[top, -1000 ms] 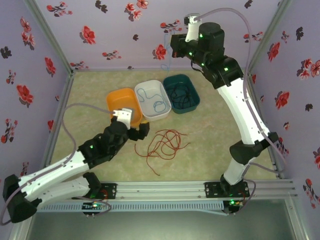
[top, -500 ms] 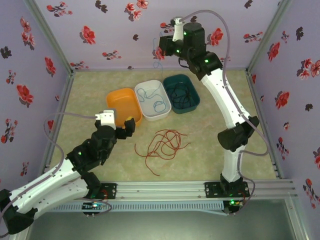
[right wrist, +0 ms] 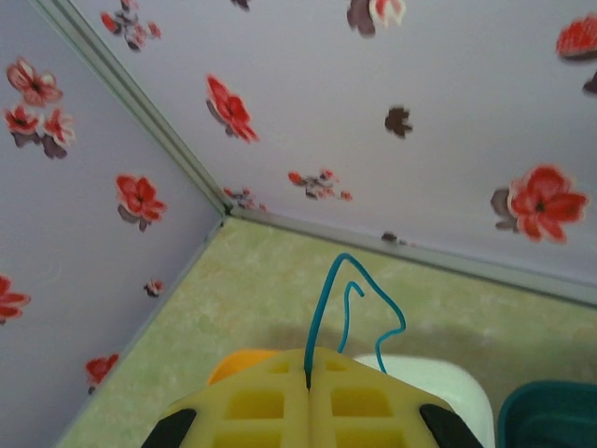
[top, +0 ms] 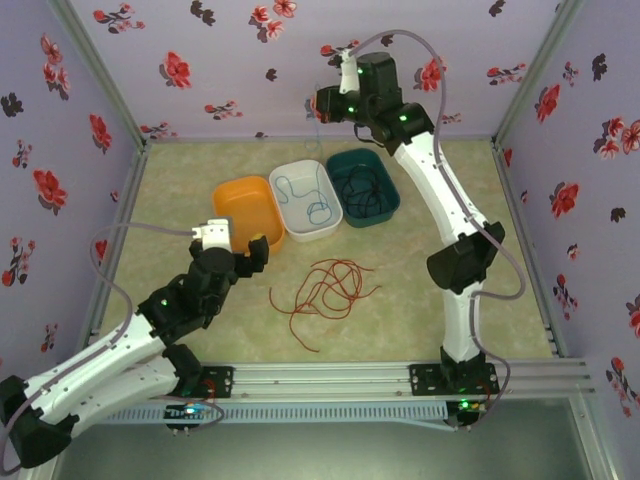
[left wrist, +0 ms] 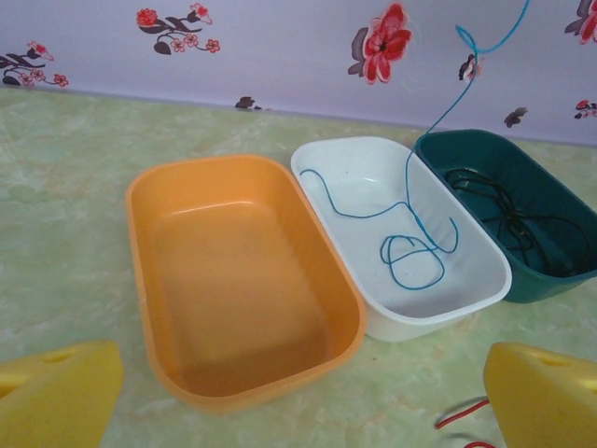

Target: Untangle the cables

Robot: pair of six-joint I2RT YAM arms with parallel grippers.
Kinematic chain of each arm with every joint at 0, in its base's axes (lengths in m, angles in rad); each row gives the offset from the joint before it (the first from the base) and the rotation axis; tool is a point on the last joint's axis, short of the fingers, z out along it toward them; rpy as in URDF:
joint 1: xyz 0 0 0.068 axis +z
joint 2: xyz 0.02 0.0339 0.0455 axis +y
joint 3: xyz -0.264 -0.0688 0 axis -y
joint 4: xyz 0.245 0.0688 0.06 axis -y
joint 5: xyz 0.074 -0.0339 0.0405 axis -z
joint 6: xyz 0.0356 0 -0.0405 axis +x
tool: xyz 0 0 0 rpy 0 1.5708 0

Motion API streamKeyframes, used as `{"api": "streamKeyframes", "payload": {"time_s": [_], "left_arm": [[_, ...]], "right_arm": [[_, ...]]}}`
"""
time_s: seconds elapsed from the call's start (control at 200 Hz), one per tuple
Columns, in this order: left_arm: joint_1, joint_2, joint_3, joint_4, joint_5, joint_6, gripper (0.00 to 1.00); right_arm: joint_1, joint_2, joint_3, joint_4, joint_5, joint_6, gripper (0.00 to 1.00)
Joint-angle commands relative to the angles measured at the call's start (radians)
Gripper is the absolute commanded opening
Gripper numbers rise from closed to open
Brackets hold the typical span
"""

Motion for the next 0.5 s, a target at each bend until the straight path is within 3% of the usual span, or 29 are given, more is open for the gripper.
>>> {"api": "streamKeyframes", "payload": {"time_s": [0.0, 0.495], "left_arm": [[0.009, 0.007, 0.019, -0.009, -0.025, -0.028, 1.0], [0.012, 0.04, 0.024, -0.001, -0.002, -0.053, 1.0]], "right_arm": [[-0.007, 0.039, 0.03, -0.119, -0.067, -0.005, 0.0], [0.015, 0.185, -0.063, -0.14, -0.151, 0.001, 0.0]]}}
